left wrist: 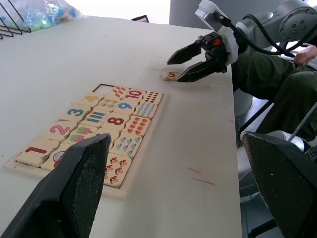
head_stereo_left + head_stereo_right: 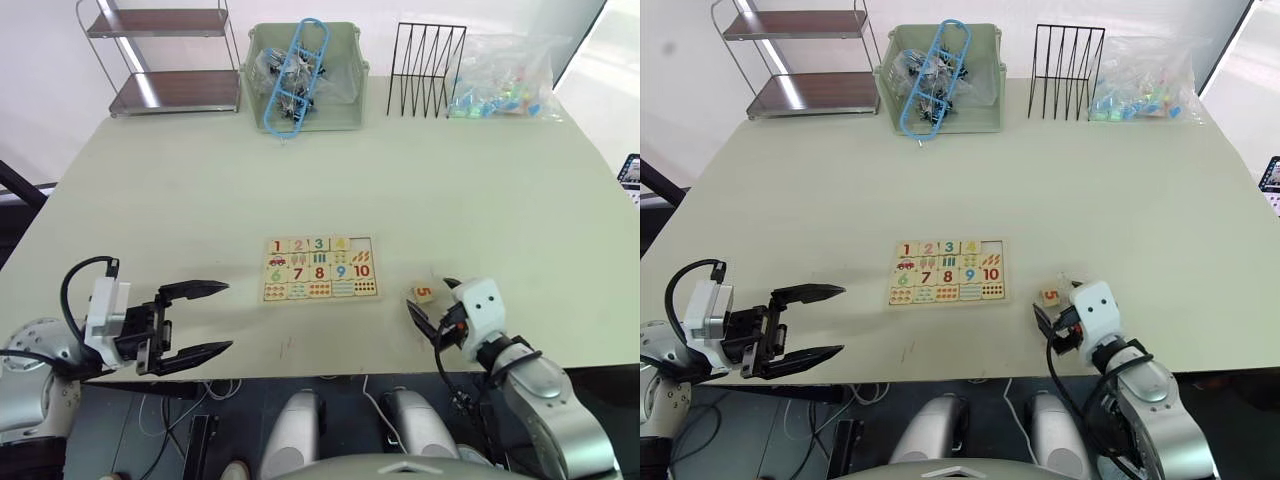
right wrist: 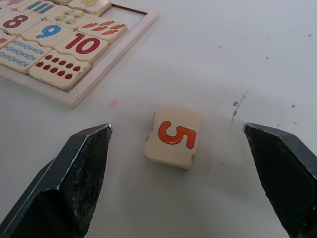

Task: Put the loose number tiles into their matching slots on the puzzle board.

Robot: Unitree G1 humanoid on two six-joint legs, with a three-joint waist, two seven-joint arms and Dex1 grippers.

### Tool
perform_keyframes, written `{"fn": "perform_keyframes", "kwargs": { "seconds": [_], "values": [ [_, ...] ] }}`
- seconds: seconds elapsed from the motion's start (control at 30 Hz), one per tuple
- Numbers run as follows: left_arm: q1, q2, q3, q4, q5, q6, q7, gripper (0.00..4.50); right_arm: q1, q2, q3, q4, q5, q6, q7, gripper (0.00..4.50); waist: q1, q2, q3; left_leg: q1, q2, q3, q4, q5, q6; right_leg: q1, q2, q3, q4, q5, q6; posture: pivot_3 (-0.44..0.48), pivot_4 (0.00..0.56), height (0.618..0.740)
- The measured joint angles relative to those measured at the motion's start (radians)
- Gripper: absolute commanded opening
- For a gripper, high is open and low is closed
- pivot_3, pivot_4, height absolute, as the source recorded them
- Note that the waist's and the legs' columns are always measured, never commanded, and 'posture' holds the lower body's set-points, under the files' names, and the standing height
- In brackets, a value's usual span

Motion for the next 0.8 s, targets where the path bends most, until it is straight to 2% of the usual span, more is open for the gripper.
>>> {"fn": "perform_keyframes", "kwargs": {
  "seconds": [0.4,0.47,0.5,0.53,0.57,0.63,0.7,0.8],
  "values": [
    [0.0,0.009,0.0,0.0,0.0,0.001,0.0,4.5,0.005,0.117,0.026,-0.061,-0.036,0.17,-0.159,4.43,0.001,-0.002,-0.001,0.0,0.0,0.0,0.0,0.0,0.0,0.0,0.0,0.0,0.0,-0.001,-0.002,0.0,0.15,0.739],
    [0.0,0.009,0.0,0.0,0.0,0.002,0.0,4.5,0.002,0.117,0.026,-0.07,-0.039,0.19,-0.169,3.91,0.001,-0.002,-0.001,0.0,0.0,0.0,0.0,0.0,0.0,0.0,0.0,0.0,0.0,-0.001,-0.002,0.0,0.15,0.739],
    [0.0,0.009,0.0,0.0,0.0,0.002,0.0,4.5,0.001,0.117,0.026,-0.072,-0.04,0.195,-0.172,3.83,0.001,-0.002,-0.001,0.0,0.0,0.0,0.0,0.0,0.0,0.0,0.0,0.0,0.0,-0.001,-0.002,0.0,0.15,0.739],
    [0.0,0.009,0.0,0.0,0.0,0.002,0.0,4.5,-0.001,0.117,0.026,-0.077,-0.041,0.205,-0.175,3.11,0.0,-0.002,-0.002,0.0,0.0,0.0,0.0,0.0,0.0,0.0,0.0,0.0,0.0,-0.001,-0.002,0.0,0.15,0.739],
    [0.0,0.009,0.0,0.0,0.0,0.002,0.0,4.5,-0.001,0.117,0.026,-0.078,-0.04,0.206,-0.176,2.82,0.0,-0.002,-0.001,0.0,0.0,0.0,0.0,0.0,0.0,0.0,0.0,0.0,0.0,-0.001,-0.002,0.0,0.15,0.739],
    [-0.001,0.009,0.0,0.0,0.0,0.002,0.0,4.5,-0.001,0.117,0.027,-0.082,-0.04,0.213,-0.176,1.74,0.0,-0.002,-0.002,0.0,0.0,0.0,0.0,0.0,0.0,0.0,0.0,0.0,0.0,-0.001,-0.002,0.0,0.15,0.739],
    [-0.001,0.009,0.0,0.0,0.0,0.002,0.0,4.5,-0.006,0.116,0.028,-0.086,-0.038,0.221,-0.172,0.95,0.0,-0.002,-0.002,0.0,0.0,0.0,0.0,0.0,0.0,0.0,0.0,0.0,0.0,-0.002,-0.001,0.0,0.15,0.739],
    [-0.001,0.009,0.0,0.0,0.0,0.002,0.0,4.5,-0.012,0.113,0.027,-0.086,-0.035,0.226,-0.166,0.88,-0.001,-0.003,-0.002,0.0,0.0,0.0,0.0,0.0,0.0,0.0,0.0,0.0,0.0,-0.002,0.0,0.0,0.15,0.739]
  ]
}}
